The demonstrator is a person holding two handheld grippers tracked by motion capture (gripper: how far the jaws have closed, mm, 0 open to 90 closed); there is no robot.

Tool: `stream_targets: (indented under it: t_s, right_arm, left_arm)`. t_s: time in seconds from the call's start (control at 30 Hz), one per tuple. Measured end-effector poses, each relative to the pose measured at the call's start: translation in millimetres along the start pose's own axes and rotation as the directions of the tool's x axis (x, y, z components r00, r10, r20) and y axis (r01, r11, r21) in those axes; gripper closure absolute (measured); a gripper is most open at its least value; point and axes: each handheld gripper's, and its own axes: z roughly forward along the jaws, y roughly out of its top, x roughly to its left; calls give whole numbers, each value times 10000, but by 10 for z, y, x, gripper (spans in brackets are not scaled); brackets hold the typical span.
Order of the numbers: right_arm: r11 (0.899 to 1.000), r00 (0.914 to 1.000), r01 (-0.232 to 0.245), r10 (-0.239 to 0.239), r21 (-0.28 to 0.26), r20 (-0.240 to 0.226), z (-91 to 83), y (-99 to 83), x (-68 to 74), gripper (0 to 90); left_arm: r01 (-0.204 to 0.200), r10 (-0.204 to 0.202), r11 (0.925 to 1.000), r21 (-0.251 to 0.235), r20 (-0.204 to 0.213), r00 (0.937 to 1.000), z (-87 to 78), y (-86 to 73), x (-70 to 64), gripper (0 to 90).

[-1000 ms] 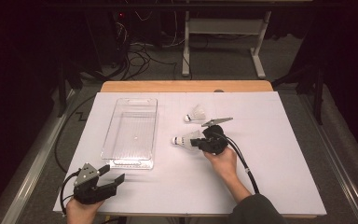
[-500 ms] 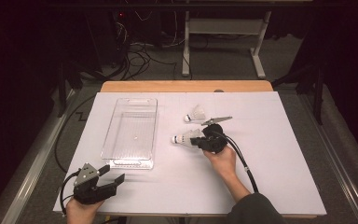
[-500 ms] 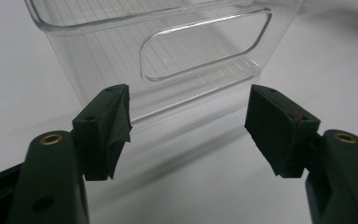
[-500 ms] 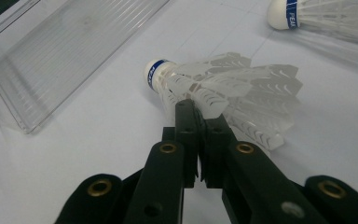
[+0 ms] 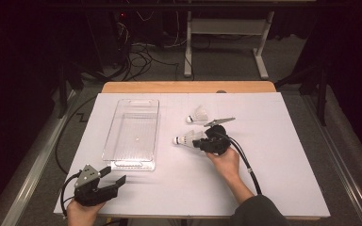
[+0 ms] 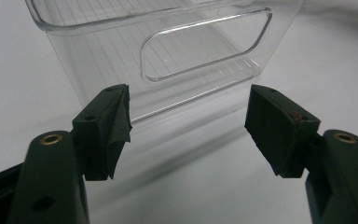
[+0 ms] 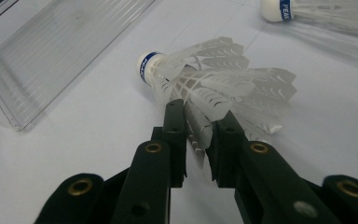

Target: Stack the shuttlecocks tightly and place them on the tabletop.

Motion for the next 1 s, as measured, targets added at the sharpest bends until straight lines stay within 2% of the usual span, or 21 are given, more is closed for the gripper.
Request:
stream_targets:
  t_s: [0.63,1.0]
  right_arm:
    - [10000,9999,84,-84,1,118,-53,-5,10,677]
    - [9999,9997,58,-56,-98,240,-114,-19,-3,642]
  left_arm:
    - [-3,3,10000,3,-10,10000,3,0,-2,320]
    - [-4,4,10000,5,-15,10000,3,1,-3,320]
